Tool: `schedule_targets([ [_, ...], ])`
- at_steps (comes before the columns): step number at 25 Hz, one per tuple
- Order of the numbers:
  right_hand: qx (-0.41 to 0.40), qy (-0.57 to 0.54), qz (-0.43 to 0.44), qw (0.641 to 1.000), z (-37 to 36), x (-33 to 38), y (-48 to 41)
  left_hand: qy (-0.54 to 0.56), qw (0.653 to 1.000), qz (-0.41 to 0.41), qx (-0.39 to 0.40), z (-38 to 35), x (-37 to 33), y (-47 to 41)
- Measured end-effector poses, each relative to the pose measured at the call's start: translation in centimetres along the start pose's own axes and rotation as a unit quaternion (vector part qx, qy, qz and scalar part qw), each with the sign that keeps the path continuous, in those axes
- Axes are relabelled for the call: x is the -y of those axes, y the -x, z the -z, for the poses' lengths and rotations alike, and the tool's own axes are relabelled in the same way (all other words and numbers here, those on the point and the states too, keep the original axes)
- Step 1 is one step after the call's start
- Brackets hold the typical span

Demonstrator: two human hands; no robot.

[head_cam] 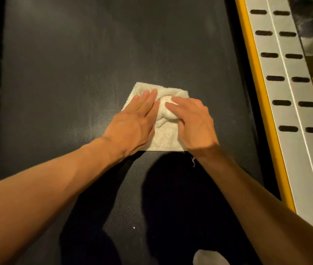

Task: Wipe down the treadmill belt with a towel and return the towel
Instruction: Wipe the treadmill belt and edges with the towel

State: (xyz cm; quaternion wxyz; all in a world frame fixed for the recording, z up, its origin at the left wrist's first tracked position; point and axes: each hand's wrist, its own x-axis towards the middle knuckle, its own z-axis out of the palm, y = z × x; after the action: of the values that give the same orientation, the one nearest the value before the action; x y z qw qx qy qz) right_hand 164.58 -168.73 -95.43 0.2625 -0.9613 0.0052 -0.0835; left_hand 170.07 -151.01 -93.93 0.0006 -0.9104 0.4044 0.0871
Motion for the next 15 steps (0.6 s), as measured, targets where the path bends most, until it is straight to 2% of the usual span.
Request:
schedule_targets([
  [3, 0.009, 0.006, -0.033, 0.999, 2.9, -2.7, 2.5, 0.021, 0.999, -0.039, 0.003, -0.2, -3.0, -1.0],
  [5, -0.006, 0.024, -0.068, 0.997, 3.3, -3.5, 2.0, 0.031, 0.999, -0.034, 0.019, 0.4, -3.6, -2.9],
  [9, -0.052, 0.003, -0.136, 0.989, 1.8, -1.4, 1.0, -0.002, 0.998, -0.028, 0.063, 2.2, -3.1, -5.5],
  [12, -0.009, 0.014, -0.138, 0.99, 3.1, -2.2, 4.1, -0.022, 0.997, -0.059, 0.045, 1.6, -4.5, -3.6],
  [15, -0.01, 0.048, -0.131, 0.99, 5.4, -4.6, 5.8, 0.009, 0.994, -0.064, 0.091, 2.1, -7.7, -3.9],
])
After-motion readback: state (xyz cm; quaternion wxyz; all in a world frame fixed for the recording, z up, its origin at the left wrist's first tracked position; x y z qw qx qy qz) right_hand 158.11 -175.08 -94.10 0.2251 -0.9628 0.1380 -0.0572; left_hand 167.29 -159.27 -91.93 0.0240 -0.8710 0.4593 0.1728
